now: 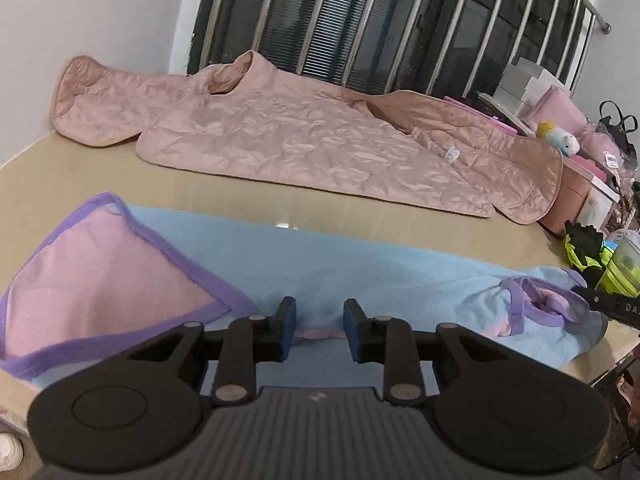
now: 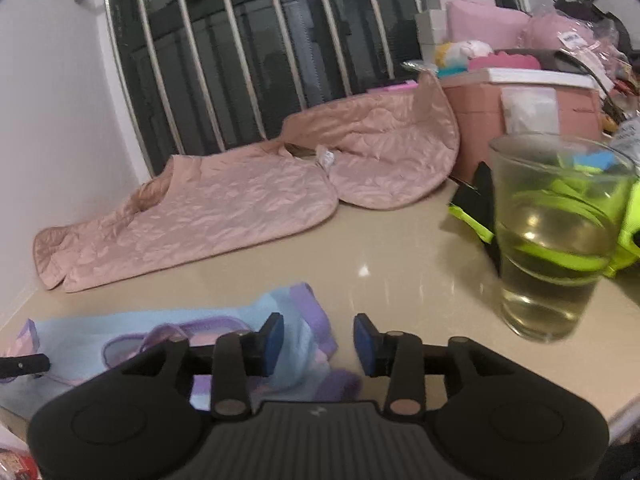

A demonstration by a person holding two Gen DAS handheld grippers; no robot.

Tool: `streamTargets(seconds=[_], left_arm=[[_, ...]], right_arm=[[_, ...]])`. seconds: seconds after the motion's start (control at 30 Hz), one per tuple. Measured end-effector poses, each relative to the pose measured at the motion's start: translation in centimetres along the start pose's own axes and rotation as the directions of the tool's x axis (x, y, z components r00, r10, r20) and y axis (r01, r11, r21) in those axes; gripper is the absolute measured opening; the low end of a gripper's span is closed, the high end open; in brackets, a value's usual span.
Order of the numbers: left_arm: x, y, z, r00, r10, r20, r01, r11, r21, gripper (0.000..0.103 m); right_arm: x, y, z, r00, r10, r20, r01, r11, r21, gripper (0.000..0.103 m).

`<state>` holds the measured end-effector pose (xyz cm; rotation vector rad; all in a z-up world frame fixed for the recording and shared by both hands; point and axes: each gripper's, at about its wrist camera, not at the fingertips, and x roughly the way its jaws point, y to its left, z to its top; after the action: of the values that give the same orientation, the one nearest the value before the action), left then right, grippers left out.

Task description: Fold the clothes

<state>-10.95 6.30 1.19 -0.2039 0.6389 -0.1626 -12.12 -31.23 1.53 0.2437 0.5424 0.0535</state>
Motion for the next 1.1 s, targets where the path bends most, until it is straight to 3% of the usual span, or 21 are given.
streamTargets(seconds=[0.1, 0.23, 0.5, 0.57, 0.63, 0.73, 0.83, 0.9, 1.0, 1.1], left_arm=[[0.0, 0.0, -0.3, 1.0, 0.007, 0.005, -0.007, 1.0, 0.03, 0.027], [-0.1, -0.7, -0.6, 1.0, 0.022, 0.017, -0.023, 0.997, 0.077, 0.028], [-0.6, -0.2, -1.1, 0.999, -0.01, 0.035, 0.008, 0.999, 0.054, 0.028], [-0.7, -0.2, -1.2, 0.999, -0.01, 0.039, 0.008, 0.999, 0.053, 0.028], [-0.7, -0.2, -1.3, 0.999, -0.011, 0.041, 0.008, 0.999, 0.053, 0.028], [-0.8, 0.0, -1.3, 0.999, -0.017, 0.039, 0.016, 0.999, 0.042, 0.028], [-1.0, 0.5, -1.1, 0.999, -0.029, 0.032, 0.029, 1.0, 0.011, 0.03], [-1.2, 0.9, -1.1, 0.999, -0.016, 0.04, 0.016, 1.0, -0.014, 0.038], [-1.7, 1.7, -0.8, 0.999, -0.006, 0.053, 0.009, 0.999, -0.049, 0.039], [-2.7, 2.7, -0.4, 0.997, 0.018, 0.078, -0.011, 0.996, -0.086, 0.04]], right_arm=[[-0.7, -0.5, -0.7, 1.0, -0.003, -0.002, 0.003, 1.0, 0.026, 0.055], [-0.9, 0.0, -2.4, 0.999, -0.023, 0.048, 0.022, 1.0, 0.012, 0.055], [-0.5, 3.7, -5.3, 0.985, -0.068, 0.159, 0.097, 0.978, -0.186, 0.054], [-0.5, 3.8, -5.6, 0.982, -0.059, 0.177, 0.093, 0.978, -0.189, 0.046], [-0.6, 4.0, -5.6, 0.982, -0.05, 0.181, 0.085, 0.977, -0.195, 0.027], [-0.5, 4.7, -5.6, 0.979, -0.07, 0.19, 0.113, 0.968, -0.223, 0.011], [-1.0, 4.6, -4.5, 0.976, -0.09, 0.198, 0.131, 0.97, -0.205, 0.006], [-2.0, 5.0, -2.9, 0.971, -0.051, 0.235, 0.098, 0.976, -0.193, 0.006], [-3.4, 7.6, -1.1, 0.961, 0.025, 0.276, 0.049, 0.965, -0.257, 0.006], [-3.3, 11.6, -0.8, 0.958, 0.125, 0.259, -0.029, 0.938, -0.347, 0.006]])
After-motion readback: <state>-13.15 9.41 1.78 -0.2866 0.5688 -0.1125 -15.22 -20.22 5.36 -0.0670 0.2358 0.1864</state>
